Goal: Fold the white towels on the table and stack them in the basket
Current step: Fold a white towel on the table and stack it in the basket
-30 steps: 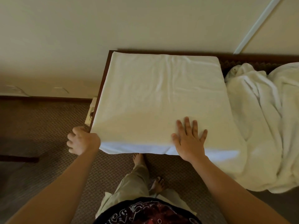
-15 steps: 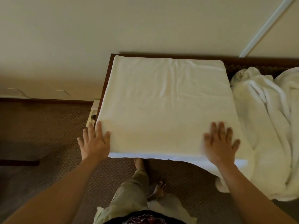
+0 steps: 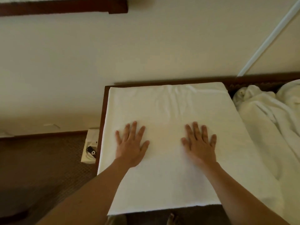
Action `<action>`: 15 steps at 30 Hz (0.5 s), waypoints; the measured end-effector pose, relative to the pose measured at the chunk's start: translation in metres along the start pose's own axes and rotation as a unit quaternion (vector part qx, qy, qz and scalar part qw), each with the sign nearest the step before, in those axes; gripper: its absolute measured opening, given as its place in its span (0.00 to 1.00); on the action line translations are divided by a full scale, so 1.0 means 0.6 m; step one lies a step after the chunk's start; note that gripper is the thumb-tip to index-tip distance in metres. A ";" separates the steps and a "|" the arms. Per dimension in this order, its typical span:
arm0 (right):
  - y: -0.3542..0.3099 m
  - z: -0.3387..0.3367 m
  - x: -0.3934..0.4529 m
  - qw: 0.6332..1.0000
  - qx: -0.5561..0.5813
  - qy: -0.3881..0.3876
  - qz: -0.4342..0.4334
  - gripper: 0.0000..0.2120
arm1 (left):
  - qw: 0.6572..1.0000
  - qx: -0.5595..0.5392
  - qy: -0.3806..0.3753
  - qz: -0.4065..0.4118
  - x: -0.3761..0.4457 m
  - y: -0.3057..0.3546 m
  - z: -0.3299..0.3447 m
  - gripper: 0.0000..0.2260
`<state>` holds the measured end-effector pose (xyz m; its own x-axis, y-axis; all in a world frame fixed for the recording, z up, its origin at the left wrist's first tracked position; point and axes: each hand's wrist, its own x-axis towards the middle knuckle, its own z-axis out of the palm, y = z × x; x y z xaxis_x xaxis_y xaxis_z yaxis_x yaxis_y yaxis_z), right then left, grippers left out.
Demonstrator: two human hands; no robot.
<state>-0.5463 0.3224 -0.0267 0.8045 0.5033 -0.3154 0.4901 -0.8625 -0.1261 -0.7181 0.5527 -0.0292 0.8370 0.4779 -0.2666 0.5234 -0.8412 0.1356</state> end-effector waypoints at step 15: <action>-0.318 -0.012 0.173 0.995 0.058 0.032 0.076 0.33 | 0.999 -0.011 0.001 -0.035 0.302 -0.248 -0.095 0.31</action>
<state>-0.5540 0.5397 -0.0283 0.8883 0.3654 -0.2784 0.3221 -0.9275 -0.1897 -0.6350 0.7787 -0.0433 0.7982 0.5360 -0.2750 0.5844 -0.7997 0.1376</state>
